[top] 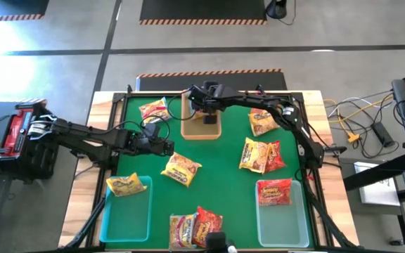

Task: Sort Maruchan noodles
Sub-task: Put the blue noodle pack into the yellow bin, then put the orange noodle pack into the transparent bin

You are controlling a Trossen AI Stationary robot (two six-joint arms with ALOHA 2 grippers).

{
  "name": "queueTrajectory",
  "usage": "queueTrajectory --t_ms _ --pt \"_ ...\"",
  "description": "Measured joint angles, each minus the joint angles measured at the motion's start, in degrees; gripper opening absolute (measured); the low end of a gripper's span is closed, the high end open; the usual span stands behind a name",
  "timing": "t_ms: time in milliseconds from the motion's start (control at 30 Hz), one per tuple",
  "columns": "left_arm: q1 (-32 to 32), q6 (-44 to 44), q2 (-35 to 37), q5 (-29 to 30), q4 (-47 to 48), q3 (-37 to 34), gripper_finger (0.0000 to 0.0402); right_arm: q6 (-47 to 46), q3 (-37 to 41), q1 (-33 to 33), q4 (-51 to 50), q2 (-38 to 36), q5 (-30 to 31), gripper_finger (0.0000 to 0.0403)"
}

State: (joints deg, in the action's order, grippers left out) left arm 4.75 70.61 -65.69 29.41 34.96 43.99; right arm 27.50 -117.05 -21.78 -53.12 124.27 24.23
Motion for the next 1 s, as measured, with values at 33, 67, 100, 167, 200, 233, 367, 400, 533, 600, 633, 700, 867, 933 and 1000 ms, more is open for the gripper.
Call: queueTrajectory --t_ms 33,67,100,167,200,233,367,400,533,600,633,700,867,933,1000 --pt "0.0 0.0 0.0 0.0 0.0 0.0 0.0000 -0.9 0.0 0.0 0.1 -0.1 0.0 0.0113" --pt "0.0 0.0 0.0 0.0 0.0 0.0 0.0000 -1.5 0.0 0.0 0.2 -0.3 0.0 0.0113" --pt "0.0 0.0 0.0 0.0 0.0 0.0 0.0000 -2.3 0.0 0.0 0.4 -0.5 0.0 0.0113" --pt "0.0 0.0 0.0 0.0 0.0 0.0 0.0000 -3.1 0.0 -0.1 0.9 -1.3 0.0 0.0113" --pt "0.0 0.0 0.0 0.0 0.0 0.0 0.0000 -3.7 0.0 -0.1 1.2 -1.9 0.0 0.0114" --pt "0.0 0.0 0.0 -0.1 0.0 0.0 0.0000 -4.1 0.0 -0.2 1.2 -2.6 0.0 0.0114" --pt "0.0 -0.2 0.0 -2.0 0.0 0.0 0.0000 -8.4 0.0 -0.2 1.1 -6.4 -0.2 0.0111" --pt "0.0 -0.8 0.0 -2.9 0.0 0.0 0.0000 -9.7 0.1 -0.2 1.0 -7.7 -0.5 0.0110" --pt "0.2 -3.7 0.0 -7.1 -0.3 0.0 0.0000 -16.4 1.1 -0.1 1.2 -13.1 -3.3 0.0105" --pt "0.5 -5.1 0.0 -8.8 -0.8 0.0 0.0000 -20.2 3.1 0.1 1.3 -15.9 -6.6 0.0103" --pt "0.7 -5.8 0.0 -9.6 -1.4 0.0 0.0000 -22.0 4.4 0.4 1.2 -17.2 -7.9 0.0102" --pt "1.6 -7.0 0.0 -11.1 -3.2 0.0 0.0000 -25.8 7.9 1.6 1.2 -19.9 -9.4 0.0101" --pt "5.4 -8.4 0.0 -12.5 -7.3 0.0 0.0000 -36.1 18.7 8.1 2.2 -26.4 -9.7 0.0100" --pt "7.3 -8.4 0.0 -12.5 -8.2 0.0 0.0000 -40.4 22.7 11.6 4.0 -28.5 -9.7 0.0099" --pt "9.4 -8.1 0.0 -12.5 -9.0 0.0 0.0000 -44.8 26.2 15.3 6.4 -30.5 -9.7 0.0098"
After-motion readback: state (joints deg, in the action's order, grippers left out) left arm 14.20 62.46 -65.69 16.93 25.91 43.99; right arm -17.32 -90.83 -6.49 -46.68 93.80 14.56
